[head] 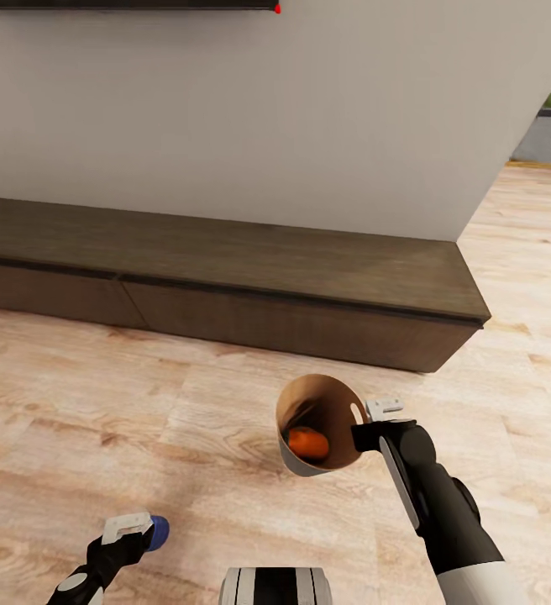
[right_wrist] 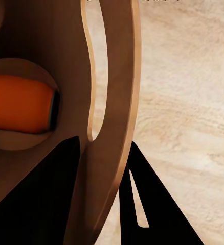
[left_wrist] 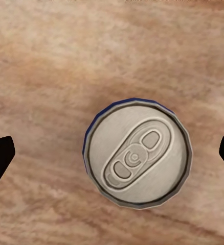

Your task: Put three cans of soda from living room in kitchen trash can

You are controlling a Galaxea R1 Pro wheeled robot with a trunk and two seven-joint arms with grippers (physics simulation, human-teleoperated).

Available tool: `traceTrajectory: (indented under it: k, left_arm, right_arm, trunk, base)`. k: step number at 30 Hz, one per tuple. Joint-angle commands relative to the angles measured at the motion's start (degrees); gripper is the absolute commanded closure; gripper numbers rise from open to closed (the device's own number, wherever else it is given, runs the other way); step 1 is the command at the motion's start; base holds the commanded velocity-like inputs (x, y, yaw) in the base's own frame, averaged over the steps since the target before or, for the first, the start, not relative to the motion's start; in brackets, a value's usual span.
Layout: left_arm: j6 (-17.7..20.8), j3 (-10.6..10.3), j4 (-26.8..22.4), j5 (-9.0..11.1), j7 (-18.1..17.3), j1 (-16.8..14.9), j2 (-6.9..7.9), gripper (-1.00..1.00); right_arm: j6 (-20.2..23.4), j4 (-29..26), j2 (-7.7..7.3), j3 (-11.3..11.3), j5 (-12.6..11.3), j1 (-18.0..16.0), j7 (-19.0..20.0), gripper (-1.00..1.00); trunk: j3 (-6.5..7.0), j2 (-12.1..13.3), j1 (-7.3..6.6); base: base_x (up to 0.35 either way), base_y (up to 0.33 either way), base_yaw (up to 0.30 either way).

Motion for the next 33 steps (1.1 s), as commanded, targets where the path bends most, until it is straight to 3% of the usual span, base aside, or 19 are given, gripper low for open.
traceTrajectory:
  k: [1, 4, 16, 33]
  left_arm:
    - [-0.02, 0.0, -0.01, 0.0, 0.0, 0.0, 0.0, -1.0]
    - [-0.03, 0.0, -0.02, 0.0, 0.0, 0.0, 0.0, -1.0]
    - [0.03, -0.01, -0.01, 0.0, 0.0, 0.0, 0.0, -1.0]
    - [-0.04, -0.09, -0.04, 0.0, -0.06, 0.0, -0.01, -1.0]
  right_arm:
    - [-0.02, -0.23, -0.01, 0.0, -0.78, -0.01, 0.06, 1.0]
    - [-0.02, -0.95, -0.05, -0.02, -0.77, -0.01, 0.06, 1.0]
    - [-0.02, -2.07, -0.08, -0.04, -0.73, -0.01, 0.06, 1.0]
    - [-0.02, -2.09, -0.08, -0.04, -0.74, -0.01, 0.06, 1.0]
  trunk:
    - [0.0, 0.0, 0.0]
    - [0.0, 0.0, 0.0]
    - [-2.15, -4.81, 2.63]
    - [-2.15, -4.81, 2.63]
  base:
    - [0.0, 0.0, 0.0]
    - [0.0, 0.0, 0.0]
    - [0.0, 0.0, 0.0]
    - [0.0, -0.024, 0.0]
